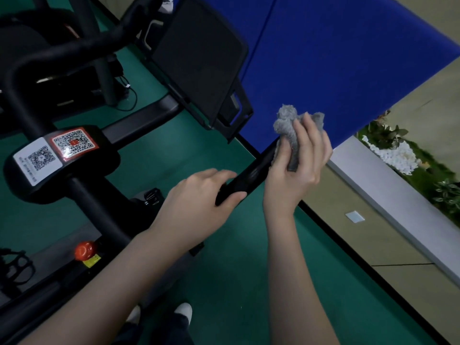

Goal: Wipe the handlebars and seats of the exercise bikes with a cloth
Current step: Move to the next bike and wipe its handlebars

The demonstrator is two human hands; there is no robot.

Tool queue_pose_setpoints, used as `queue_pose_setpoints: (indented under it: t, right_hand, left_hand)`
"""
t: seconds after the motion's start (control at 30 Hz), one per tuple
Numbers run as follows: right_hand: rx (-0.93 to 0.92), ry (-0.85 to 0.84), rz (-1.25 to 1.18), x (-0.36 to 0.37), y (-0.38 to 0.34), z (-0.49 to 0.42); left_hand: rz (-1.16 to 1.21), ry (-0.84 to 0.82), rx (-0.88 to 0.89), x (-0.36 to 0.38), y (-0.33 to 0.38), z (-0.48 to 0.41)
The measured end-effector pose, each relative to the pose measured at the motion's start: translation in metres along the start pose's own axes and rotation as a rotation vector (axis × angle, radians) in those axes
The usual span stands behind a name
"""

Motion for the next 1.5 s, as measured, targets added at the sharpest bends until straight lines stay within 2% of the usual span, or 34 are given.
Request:
queue_pose_setpoints:
  t: [0.17, 0.4, 0.67, 0.8, 1.0, 1.27, 1.37, 1.5]
  right_hand:
    - [0.172, -0.002, -0.088, -0.001, 0.003, -0.019]
    - [0.697, 0.34, -0.375, 0.002, -0.016, 0.036]
    - [1.114, 0.314, -0.774, 0.002, -0.02, 0.074]
    - [1.173, 0.304, -0.923, 0.003, -0.018, 0.072]
    - [1.334, 0.33, -0.907, 0.004, -0.022, 0.081]
    - [1.402, 0.362, -0.935, 0.005, -0.024, 0.092]
    - [1.368, 0.405, -0.935, 0.006, -0.019, 0.079]
    - [1.132, 0.402, -0.861, 0.003, -0.012, 0.052]
  left_hand:
    - [0.032, 0.005, 0.003, 0.0, 0.0, -0.001]
    - [0.043, -0.01, 0.008, 0.0, 0.001, 0.0]
    - [0.052, -0.004, 0.016, -0.001, 0.002, -0.001]
    - [0.058, 0.005, 0.031, -0.001, 0.001, -0.001]
    - [0.075, -0.003, 0.027, 0.0, -0.001, -0.001]
    - [0.104, 0.001, 0.034, 0.002, -0.001, -0.002]
    - [0.102, -0.003, 0.034, 0.002, -0.002, -0.002]
    - [0.067, -0.021, 0.047, 0.002, -0.001, -0.001]
Point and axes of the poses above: each hand's wrist, its own z-axis away from the middle knuckle, its own x-axis out of the palm, y = z × x, the point moved 2 cm from there along -z, towards the middle knuckle, and after that the axes turned 15 degrees about -z, right-handed, at the moved point
